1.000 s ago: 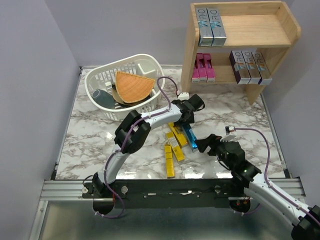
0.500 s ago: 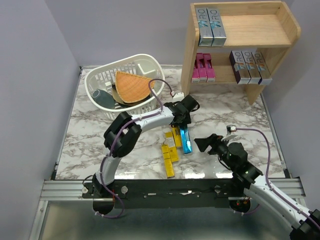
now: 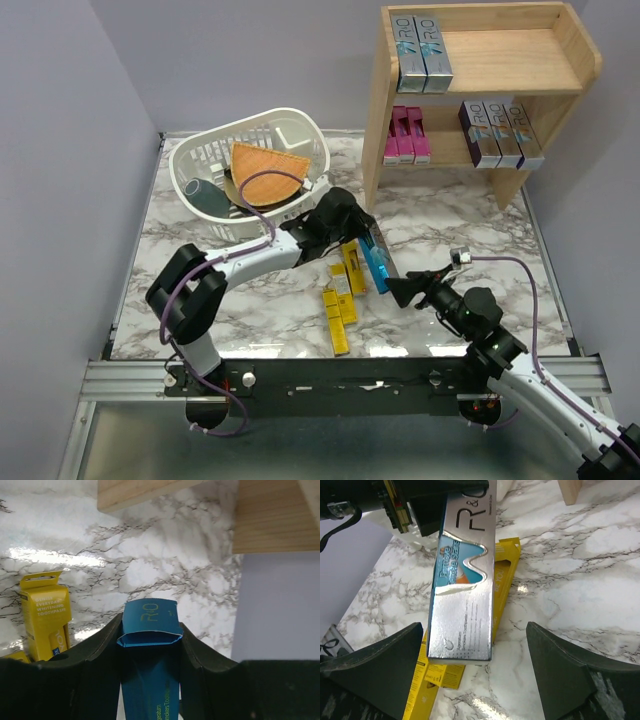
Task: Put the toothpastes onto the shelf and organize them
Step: Pick up the toothpaste from the center of the board, then place the toothpaste on the shelf.
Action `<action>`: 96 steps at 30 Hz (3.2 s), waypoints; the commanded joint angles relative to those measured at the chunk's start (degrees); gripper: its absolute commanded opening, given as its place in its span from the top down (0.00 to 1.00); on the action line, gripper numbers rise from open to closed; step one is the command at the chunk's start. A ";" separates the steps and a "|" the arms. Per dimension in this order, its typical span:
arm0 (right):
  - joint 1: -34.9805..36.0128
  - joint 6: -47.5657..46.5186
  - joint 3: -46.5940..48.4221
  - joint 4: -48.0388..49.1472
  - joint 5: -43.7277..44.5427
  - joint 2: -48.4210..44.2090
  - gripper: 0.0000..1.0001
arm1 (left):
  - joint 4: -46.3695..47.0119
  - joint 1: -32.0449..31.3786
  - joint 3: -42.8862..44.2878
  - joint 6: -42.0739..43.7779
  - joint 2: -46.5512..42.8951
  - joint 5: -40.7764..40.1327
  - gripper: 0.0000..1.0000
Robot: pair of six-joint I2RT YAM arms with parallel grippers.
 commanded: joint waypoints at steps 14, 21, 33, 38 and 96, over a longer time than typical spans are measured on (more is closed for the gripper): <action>-0.26 -6.18 1.63 14.59 -9.65 3.68 0.12 | 26.28 1.67 -14.40 -15.04 -11.04 2.02 0.69; -0.17 -6.88 3.30 16.18 -9.04 4.83 0.20 | 29.19 1.58 -15.38 -16.19 -10.96 2.98 0.69; -0.18 -8.73 6.99 13.55 -6.05 5.72 0.42 | 30.95 1.50 -16.61 -16.63 -11.04 5.18 0.67; -0.26 -10.31 10.41 8.03 -5.17 3.79 0.51 | 30.60 1.67 -17.40 -12.95 -13.32 3.35 0.34; -28.21 -29.91 105.34 -31.72 -5.08 66.35 0.50 | -9.31 15.12 -14.59 56.85 -45.41 -24.09 0.01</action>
